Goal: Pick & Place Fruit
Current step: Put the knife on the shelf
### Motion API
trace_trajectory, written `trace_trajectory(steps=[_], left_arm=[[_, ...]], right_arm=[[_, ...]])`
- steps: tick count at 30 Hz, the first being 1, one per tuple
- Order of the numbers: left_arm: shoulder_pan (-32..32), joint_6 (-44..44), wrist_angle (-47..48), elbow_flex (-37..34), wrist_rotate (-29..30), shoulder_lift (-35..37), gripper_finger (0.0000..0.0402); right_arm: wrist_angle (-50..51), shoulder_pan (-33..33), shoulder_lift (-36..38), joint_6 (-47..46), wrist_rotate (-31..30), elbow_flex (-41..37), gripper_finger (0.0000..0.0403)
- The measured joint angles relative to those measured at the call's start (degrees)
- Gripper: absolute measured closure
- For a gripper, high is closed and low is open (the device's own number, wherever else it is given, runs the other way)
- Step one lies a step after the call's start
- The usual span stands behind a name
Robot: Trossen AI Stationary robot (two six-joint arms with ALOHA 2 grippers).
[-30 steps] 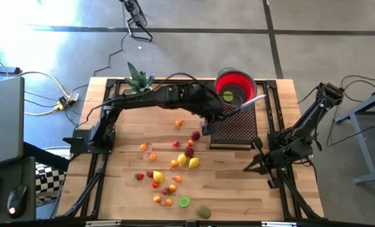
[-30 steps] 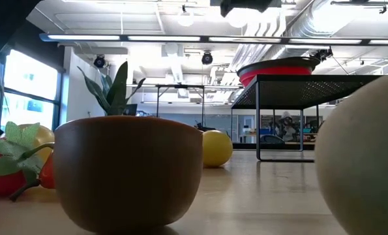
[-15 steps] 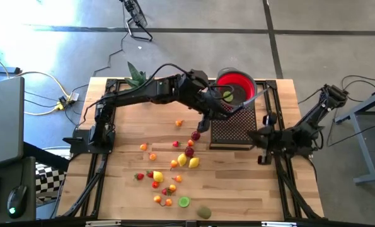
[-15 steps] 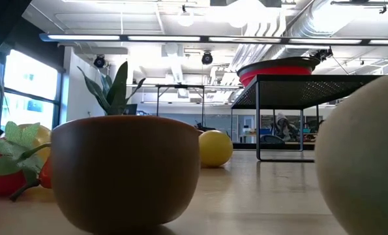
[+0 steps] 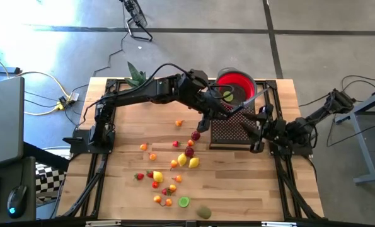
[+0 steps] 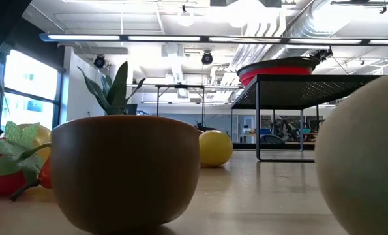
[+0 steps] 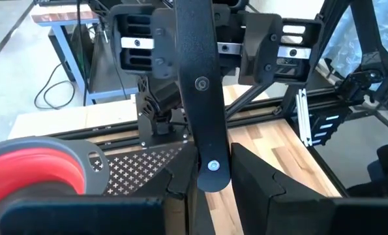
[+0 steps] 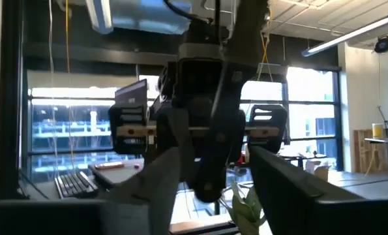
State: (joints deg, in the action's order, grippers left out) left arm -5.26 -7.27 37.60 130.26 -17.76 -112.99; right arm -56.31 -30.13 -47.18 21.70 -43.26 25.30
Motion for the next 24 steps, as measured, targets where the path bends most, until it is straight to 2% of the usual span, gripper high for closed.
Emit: trace_trajectory(steps=[4,8,17,24], left_arm=[[0.0,0.1,-0.1,0.0,0.0,-0.4,0.0334],[0.0,0.5,0.6,-0.1,0.0,-0.5,0.0334],[0.0,0.6,1.3,-0.1,0.0,-0.5,0.0334],[0.0,0.6,1.6,-0.1,0.0,-0.5,0.0334]], right_arm=[[0.8,3.9,-1.3,-5.0,4.5,0.0,0.0175],[0.5,7.8,-2.1,-8.7,8.5,0.0,0.0164],[-1.4,17.0,-2.2,-16.7,22.0,0.0,0.0193],[-1.9,22.1,-4.6,-21.9,27.5,0.7,0.0214]])
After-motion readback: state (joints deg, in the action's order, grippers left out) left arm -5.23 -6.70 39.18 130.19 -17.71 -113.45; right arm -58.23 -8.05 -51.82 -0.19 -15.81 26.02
